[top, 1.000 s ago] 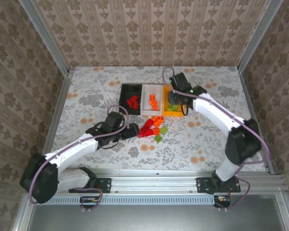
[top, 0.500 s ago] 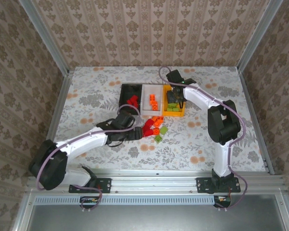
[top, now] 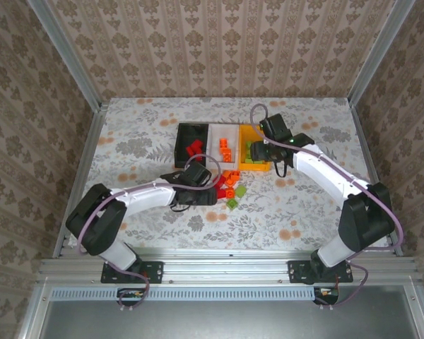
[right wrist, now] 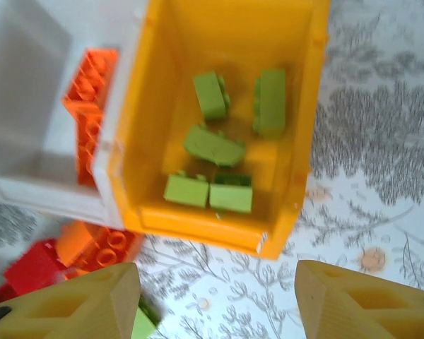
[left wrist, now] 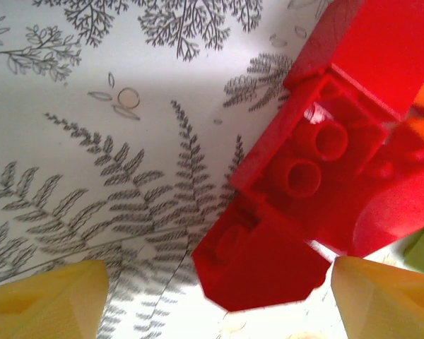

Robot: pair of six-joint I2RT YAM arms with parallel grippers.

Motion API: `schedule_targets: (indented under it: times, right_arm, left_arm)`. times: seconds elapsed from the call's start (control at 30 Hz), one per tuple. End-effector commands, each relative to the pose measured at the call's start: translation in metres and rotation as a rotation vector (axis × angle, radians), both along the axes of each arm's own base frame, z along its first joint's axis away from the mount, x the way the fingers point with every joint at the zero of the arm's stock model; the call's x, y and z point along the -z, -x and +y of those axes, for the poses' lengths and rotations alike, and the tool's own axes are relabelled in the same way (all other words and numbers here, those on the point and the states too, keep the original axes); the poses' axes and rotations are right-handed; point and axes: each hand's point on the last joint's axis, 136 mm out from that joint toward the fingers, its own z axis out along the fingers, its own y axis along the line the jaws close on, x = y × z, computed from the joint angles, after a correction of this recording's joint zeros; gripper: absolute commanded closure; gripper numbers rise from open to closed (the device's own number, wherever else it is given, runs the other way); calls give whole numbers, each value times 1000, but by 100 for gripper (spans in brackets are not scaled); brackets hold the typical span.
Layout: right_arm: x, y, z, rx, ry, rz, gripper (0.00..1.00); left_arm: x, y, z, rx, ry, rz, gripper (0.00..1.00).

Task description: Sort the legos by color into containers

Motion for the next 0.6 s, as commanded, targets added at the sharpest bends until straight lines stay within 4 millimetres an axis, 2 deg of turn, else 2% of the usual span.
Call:
schedule_targets:
  times: [0.0, 0.13, 0.23, 0.4, 0.57]
  right_arm:
    - [9, 10, 0, 2, -16, 25, 39]
    - [10, 12, 2, 0, -30, 29, 39]
    - [6, 12, 2, -4, -33, 22, 39]
    - [4, 12, 5, -8, -45, 15, 39]
    - [4, 14, 8, -9, -52, 11, 39]
  left_arm:
    - [-2, -14, -14, -85, 63, -9, 18]
    - [10, -17, -14, -119, 51, 8, 24]
    - [16, -13, -12, -117, 39, 25, 34]
    - [16, -4, 0, -131, 25, 16, 55]
    - [7, 6, 12, -131, 12, -4, 62]
